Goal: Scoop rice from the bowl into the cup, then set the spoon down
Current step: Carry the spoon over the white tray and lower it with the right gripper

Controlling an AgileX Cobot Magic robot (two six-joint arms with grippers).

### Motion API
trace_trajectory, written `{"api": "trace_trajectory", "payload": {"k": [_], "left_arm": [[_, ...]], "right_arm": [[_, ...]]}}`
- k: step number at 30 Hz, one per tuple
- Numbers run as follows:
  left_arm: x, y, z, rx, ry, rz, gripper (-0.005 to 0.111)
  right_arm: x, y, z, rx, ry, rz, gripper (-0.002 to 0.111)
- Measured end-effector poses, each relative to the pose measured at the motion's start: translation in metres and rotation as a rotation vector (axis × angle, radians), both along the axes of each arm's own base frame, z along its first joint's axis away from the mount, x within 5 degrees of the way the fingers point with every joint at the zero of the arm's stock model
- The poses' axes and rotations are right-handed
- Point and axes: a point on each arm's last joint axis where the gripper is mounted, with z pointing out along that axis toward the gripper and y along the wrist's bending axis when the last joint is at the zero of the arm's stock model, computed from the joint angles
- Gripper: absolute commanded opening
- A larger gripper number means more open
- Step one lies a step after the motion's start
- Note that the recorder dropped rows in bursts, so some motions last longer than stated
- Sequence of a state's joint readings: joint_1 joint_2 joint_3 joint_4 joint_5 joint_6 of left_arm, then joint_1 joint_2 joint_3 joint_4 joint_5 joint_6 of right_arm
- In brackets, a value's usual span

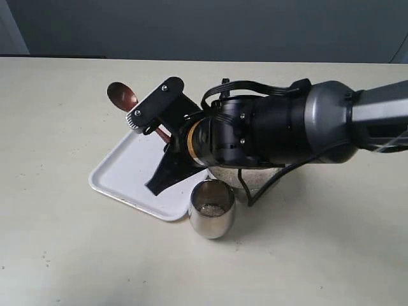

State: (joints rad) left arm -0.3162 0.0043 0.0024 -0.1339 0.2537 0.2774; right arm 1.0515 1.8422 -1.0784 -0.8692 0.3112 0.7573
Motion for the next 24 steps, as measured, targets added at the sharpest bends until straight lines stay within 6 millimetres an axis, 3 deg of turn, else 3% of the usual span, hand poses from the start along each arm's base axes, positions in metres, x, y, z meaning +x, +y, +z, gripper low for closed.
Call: {"api": "trace_trajectory", "payload": {"k": [24], "left_arm": [[0.0000,0.0000,0.0000,0.000,0.000,0.000,0.001]], "right_arm": [[-0.0019,-0.0050,-0.0046,-0.047,0.050,-0.043,0.001]]}}
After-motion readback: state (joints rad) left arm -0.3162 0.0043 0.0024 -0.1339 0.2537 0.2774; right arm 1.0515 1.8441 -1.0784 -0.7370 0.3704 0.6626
